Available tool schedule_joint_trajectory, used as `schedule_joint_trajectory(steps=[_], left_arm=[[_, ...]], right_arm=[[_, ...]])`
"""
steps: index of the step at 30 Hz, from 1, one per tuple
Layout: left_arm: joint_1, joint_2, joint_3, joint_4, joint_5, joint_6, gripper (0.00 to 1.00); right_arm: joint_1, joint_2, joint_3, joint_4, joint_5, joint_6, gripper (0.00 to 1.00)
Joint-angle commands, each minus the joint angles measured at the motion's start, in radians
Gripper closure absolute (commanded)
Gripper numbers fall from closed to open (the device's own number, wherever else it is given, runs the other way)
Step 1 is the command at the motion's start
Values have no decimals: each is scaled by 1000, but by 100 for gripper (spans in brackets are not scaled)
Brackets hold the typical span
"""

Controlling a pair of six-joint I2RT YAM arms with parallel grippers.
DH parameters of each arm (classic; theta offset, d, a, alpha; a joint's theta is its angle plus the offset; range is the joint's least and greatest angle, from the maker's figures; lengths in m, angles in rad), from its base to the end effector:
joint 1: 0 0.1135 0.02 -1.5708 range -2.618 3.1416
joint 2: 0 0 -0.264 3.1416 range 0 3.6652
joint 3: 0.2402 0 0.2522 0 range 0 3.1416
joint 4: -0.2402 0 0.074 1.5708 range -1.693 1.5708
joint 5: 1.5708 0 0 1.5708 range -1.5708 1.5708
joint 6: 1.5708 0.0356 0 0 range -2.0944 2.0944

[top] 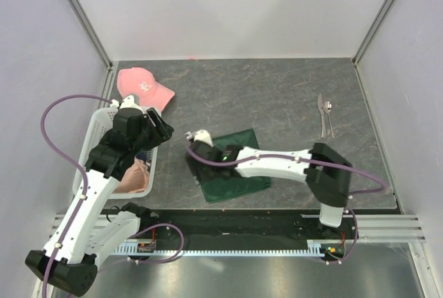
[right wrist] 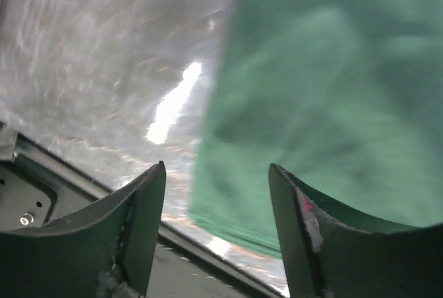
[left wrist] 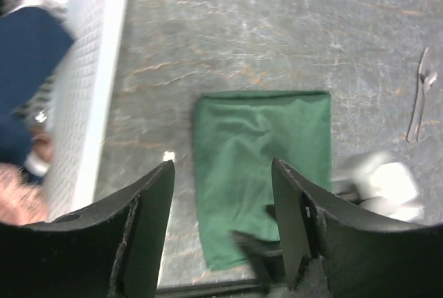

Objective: Fold the napkin into a case and place the utensils inside
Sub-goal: Pick up the lower triangle-folded napkin from the center of the board.

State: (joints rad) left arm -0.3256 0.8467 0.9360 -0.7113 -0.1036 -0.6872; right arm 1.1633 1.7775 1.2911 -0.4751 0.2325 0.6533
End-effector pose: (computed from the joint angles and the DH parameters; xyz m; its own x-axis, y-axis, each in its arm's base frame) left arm 0.1648 -0.0517 0.3291 -0.5781 -0.4708 -0.6665 -0.1658 0.8675 -0.4690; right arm 0.1585 0.3465 0.2213 -0.7693 -0.2899 -0.5693 -0.4704 0.8600 0.1978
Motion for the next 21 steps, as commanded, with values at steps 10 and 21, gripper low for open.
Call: schedule_joint_trajectory(steps=[10,21], left_arm=[[124,22,92,-119,42,1,31],[178,52,23,-62,128,28,32]], right_arm=[[157,244,223,-172,149,86,35],[128,246,58,-64,84,120,41]])
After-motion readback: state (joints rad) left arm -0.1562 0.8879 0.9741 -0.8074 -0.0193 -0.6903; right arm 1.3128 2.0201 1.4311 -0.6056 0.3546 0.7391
